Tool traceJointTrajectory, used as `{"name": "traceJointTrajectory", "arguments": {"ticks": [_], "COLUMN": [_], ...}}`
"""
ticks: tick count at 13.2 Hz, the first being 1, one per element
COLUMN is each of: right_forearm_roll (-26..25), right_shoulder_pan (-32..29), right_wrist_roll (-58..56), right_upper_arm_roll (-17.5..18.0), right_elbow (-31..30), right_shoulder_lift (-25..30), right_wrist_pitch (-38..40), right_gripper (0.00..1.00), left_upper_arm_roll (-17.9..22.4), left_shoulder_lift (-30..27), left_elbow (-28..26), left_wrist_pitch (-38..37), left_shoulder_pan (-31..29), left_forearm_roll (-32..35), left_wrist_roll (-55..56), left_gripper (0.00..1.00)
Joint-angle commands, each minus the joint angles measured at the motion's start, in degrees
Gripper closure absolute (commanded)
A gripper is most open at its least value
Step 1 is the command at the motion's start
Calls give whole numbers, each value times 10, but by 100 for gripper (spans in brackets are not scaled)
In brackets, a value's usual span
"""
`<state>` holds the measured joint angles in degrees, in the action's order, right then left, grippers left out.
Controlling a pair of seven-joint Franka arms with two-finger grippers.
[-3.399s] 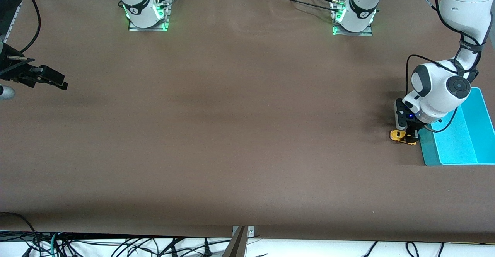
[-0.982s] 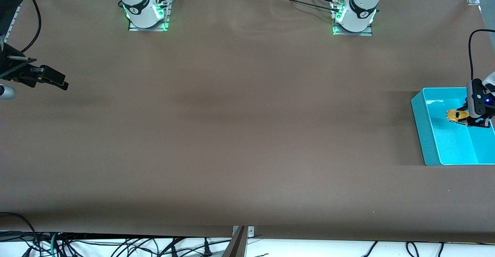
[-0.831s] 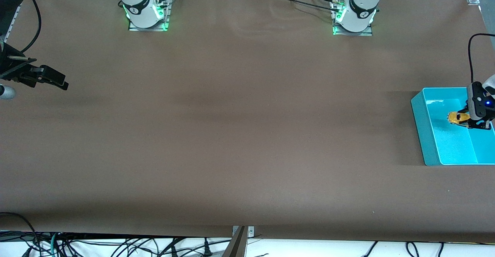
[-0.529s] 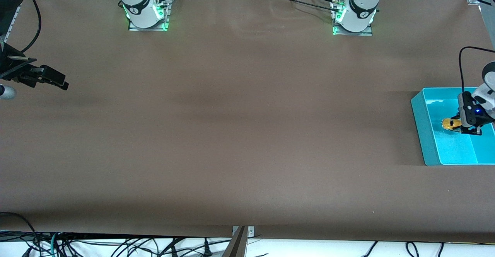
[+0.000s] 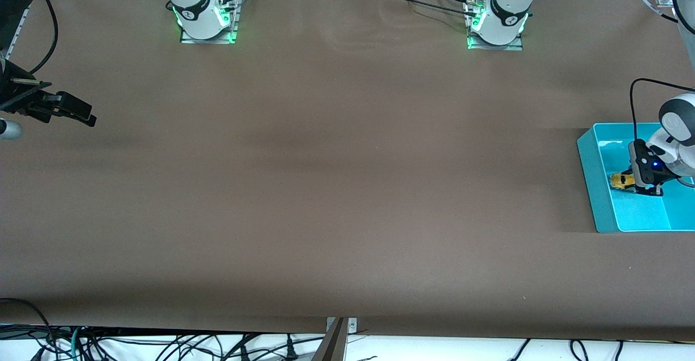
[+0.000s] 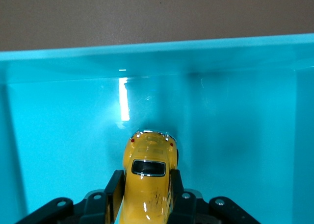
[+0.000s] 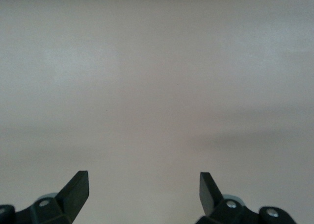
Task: Wind and store yellow beetle car
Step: 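Lower the car into the bin and open the left gripper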
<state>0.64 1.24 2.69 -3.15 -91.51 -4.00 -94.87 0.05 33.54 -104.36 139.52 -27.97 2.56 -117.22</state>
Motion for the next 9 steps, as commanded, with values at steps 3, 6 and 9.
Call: {"name": "traceJointTrajectory", "arguments": {"ticks": [3,6,9], "right_forearm_roll": [8,8,8], "right_shoulder_pan": [4,4,4], "right_wrist_roll": [4,5,5], "right_upper_arm_roll": [-4,-4,-4], "right_elbow": [-9,-9,-9], "right_shoulder_lift": [13,13,12], "right_wrist_pitch": [5,5,5], "right_gripper": [0,0,0], "left_upper_arm_roll": [-3,-4,-7], "left_shoulder_lift": [20,8,-24], "left_elbow": [17,19,20], "left_wrist_pitch": [10,0,-54], "left_shoulder_pan": [-1,2,2], "left_forearm_roll": [-9,-8,-9], "left_wrist_roll": [5,7,34], "left_gripper": [49,37,26]}}
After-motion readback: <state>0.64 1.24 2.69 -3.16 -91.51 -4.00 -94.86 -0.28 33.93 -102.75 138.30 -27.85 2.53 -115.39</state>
